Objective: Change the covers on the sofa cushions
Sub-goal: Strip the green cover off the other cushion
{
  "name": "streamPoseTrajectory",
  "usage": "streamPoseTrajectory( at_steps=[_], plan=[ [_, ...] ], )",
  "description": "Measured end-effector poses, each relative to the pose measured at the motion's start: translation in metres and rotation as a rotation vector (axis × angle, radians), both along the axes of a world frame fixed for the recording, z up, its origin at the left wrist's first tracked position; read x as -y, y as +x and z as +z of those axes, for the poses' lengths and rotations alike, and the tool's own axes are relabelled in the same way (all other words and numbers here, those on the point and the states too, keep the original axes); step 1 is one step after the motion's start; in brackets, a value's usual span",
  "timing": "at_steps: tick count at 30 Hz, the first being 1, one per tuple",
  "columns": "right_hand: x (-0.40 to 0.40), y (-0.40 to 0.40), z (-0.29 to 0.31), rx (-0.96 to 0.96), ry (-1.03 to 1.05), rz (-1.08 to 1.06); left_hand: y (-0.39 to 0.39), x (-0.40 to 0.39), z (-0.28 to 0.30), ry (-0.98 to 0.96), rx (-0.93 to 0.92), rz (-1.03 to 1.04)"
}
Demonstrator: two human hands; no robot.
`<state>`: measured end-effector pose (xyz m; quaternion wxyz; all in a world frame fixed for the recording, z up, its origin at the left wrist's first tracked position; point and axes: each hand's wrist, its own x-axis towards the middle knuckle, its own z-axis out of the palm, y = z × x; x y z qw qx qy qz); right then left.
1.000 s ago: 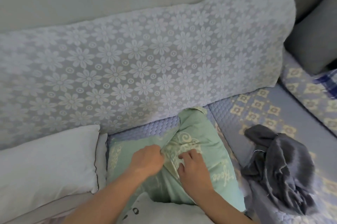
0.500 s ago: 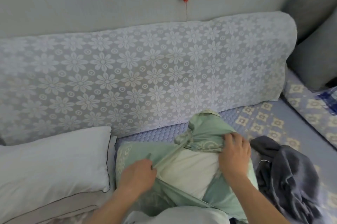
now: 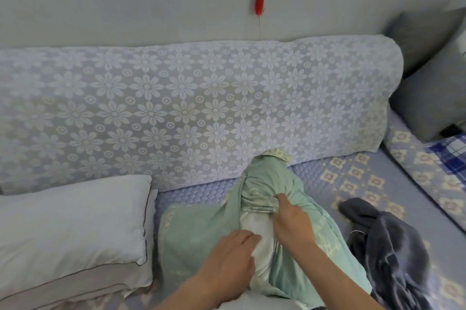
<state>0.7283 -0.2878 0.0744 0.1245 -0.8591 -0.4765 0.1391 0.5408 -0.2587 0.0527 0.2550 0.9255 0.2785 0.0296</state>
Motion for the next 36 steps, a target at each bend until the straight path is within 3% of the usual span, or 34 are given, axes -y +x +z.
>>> streamPoseTrajectory(
  at_steps=[8, 12, 16, 22, 25, 27, 30, 33, 36],
  plan=[
    [0.01, -0.029, 0.016, -0.08, 0.098, 0.121, 0.012, -0.008, -0.005, -0.024, -0.019, 0.157],
    [0.013, -0.043, 0.018, -0.104, 0.127, 0.127, 0.022, -0.007, -0.005, -0.026, -0.17, 0.334],
    [0.013, -0.037, 0.02, -0.056, 0.077, 0.121, 0.019, -0.015, -0.006, 0.063, -0.228, 0.249],
    [-0.009, 0.049, 0.01, -0.099, -0.169, -0.193, -0.005, 0.002, 0.005, 0.09, -0.33, 0.103],
    [-0.023, 0.085, 0.013, -0.216, -0.171, -0.308, -0.009, 0.011, 0.019, 0.085, -0.299, 0.088],
    [-0.03, 0.08, 0.015, -0.181, -0.122, -0.309, -0.014, 0.011, 0.025, 0.085, -0.29, 0.109],
    [-0.03, 0.037, 0.015, -0.131, 0.03, -0.194, -0.024, -0.001, 0.026, 0.059, -0.231, 0.234],
    [-0.017, -0.015, 0.008, -0.304, 0.109, 0.037, -0.023, -0.012, 0.026, -0.006, -0.094, 0.282],
    [-0.009, -0.029, 0.001, -0.124, 0.0, 0.252, -0.023, -0.014, 0.022, -0.025, -0.046, 0.224]
  ],
)
